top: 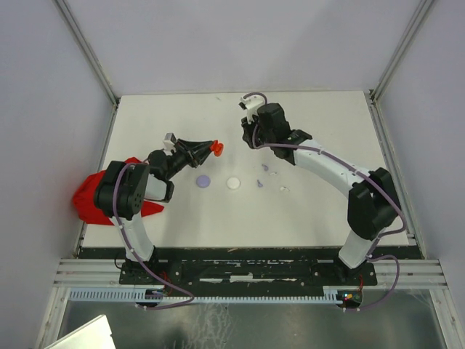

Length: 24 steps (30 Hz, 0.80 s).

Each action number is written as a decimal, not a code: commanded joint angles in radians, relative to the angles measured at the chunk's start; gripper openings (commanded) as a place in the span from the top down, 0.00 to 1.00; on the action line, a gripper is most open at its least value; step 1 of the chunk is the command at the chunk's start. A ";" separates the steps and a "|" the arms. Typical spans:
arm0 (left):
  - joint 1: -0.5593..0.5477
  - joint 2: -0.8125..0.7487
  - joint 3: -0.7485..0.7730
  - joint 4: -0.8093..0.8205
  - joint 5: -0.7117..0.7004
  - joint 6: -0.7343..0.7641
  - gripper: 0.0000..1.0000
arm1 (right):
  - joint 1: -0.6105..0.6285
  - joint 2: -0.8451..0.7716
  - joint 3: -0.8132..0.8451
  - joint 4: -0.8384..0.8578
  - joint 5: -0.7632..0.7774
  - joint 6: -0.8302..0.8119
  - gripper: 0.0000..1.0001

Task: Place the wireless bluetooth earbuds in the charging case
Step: Pick up the earbud from the center of the board, then place the earbud in the charging case.

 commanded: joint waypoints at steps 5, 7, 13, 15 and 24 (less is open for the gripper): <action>-0.049 0.008 0.027 0.049 -0.006 -0.051 0.97 | -0.003 -0.181 -0.227 0.521 -0.126 -0.007 0.99; -0.057 0.014 0.035 0.052 -0.008 -0.063 0.97 | -0.002 -0.201 -0.305 0.670 -0.161 -0.016 0.99; -0.083 0.023 0.060 0.053 -0.001 -0.102 0.97 | -0.003 -0.203 -0.476 1.048 -0.269 -0.035 0.99; -0.091 0.027 0.068 0.054 0.007 -0.113 0.97 | -0.003 -0.195 -0.497 1.103 -0.305 -0.039 0.99; -0.100 0.027 0.090 0.043 0.048 -0.138 0.97 | -0.003 -0.165 -0.560 1.258 -0.418 -0.038 0.99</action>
